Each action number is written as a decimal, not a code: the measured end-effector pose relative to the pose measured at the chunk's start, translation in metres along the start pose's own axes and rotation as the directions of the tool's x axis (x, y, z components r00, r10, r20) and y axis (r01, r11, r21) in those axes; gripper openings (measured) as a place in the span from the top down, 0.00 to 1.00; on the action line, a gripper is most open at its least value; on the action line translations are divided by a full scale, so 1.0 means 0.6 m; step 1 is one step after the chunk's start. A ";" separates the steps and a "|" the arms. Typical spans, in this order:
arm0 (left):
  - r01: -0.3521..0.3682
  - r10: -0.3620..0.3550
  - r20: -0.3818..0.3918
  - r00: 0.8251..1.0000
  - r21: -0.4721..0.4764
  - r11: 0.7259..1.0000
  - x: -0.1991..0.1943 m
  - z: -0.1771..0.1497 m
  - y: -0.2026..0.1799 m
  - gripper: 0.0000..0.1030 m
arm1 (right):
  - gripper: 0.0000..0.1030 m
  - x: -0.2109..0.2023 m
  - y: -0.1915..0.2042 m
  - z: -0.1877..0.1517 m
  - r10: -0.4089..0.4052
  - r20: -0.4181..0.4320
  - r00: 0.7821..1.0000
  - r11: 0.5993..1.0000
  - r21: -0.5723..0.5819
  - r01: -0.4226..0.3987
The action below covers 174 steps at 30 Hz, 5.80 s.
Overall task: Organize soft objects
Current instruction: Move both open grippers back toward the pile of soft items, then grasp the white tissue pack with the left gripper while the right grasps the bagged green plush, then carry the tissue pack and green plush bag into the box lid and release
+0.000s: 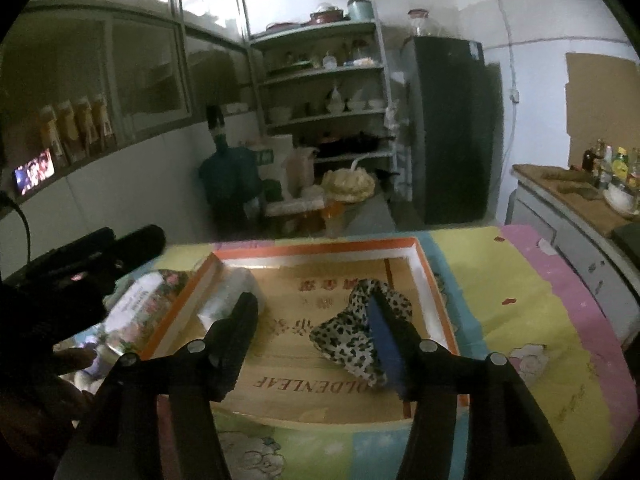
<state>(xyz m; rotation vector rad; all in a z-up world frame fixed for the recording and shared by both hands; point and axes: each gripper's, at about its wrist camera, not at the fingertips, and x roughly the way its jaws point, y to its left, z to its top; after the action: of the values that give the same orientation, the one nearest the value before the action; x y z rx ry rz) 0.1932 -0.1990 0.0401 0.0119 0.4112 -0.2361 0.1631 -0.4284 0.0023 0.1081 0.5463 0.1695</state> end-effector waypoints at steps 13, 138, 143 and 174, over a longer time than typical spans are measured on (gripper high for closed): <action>-0.033 0.033 0.040 0.999 0.004 0.999 -0.094 -0.005 0.045 0.11 | 0.40 -0.089 0.067 -0.003 -0.012 0.084 0.996 1.000 -0.018 0.014; -0.092 0.051 -0.309 0.950 -0.122 0.988 -0.162 -0.315 0.342 0.24 | 0.66 -0.045 0.471 -0.184 0.375 -0.135 0.917 0.895 -0.206 -0.397; -0.073 0.019 -0.278 0.961 -0.187 0.980 -0.172 -0.315 0.363 0.51 | 0.66 -0.052 0.469 -0.188 0.391 -0.140 0.910 0.890 -0.196 -0.413; -0.055 0.059 0.028 0.998 -0.120 0.991 -0.253 -0.134 0.306 0.52 | 0.66 -0.159 0.446 -0.090 0.424 0.095 0.901 0.887 -0.242 -0.392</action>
<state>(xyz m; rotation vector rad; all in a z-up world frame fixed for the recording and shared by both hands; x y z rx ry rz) 0.0687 0.0183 0.0202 -0.0974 0.3930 -0.1551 0.0192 -0.1810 0.0445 0.0201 0.3488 0.6301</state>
